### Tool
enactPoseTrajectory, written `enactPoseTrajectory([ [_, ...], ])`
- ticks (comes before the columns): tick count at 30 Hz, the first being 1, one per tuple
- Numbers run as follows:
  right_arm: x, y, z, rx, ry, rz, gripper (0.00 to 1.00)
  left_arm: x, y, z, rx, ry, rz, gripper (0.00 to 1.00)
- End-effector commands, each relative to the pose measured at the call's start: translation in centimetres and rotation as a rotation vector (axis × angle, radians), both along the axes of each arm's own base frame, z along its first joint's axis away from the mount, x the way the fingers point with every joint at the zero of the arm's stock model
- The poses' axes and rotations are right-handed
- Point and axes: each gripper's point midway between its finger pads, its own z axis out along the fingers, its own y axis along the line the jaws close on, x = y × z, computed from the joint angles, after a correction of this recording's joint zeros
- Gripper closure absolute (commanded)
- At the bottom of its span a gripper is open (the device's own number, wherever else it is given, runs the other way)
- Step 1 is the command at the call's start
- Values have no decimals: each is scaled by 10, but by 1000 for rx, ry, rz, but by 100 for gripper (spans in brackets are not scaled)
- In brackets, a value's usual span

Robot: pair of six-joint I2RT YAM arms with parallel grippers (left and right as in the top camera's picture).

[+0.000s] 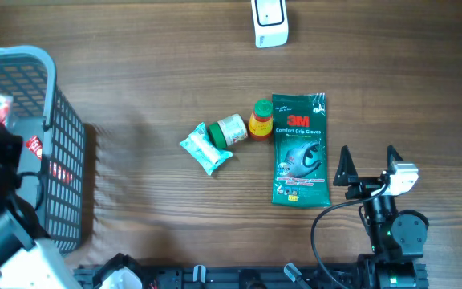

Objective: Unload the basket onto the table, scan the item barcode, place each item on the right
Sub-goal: 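Carry the snack box out and place it beside the wipes pack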

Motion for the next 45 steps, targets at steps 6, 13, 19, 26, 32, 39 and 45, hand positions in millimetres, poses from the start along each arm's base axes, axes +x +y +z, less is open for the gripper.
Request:
enactPoseTrajectory([
  [6,0,2,-1,-13,0,12,0,27,-126,66,539,-100,-559,96],
  [13,0,2,-1,-12,0,12,0,29,-234,63,738,-174,-978,96],
  [19,0,2,-1,-12,0,11,0,18,-294,40,653,-167,-1196,96],
  [26,0,2,-1,-13,0,12,0,9,-322,-71,360,284,-1363,96],
  [32,0,2,-1,-13,0,12,0,-23,-373,-137,158,542,-1608,96],
  [39,0,2,-1,-12,0,12,0,-36,-409,-200,16,792,-1612,96],
  [45,0,2,-1,-13,0,12,0,-32,-439,-239,42,828,-1650,96],
])
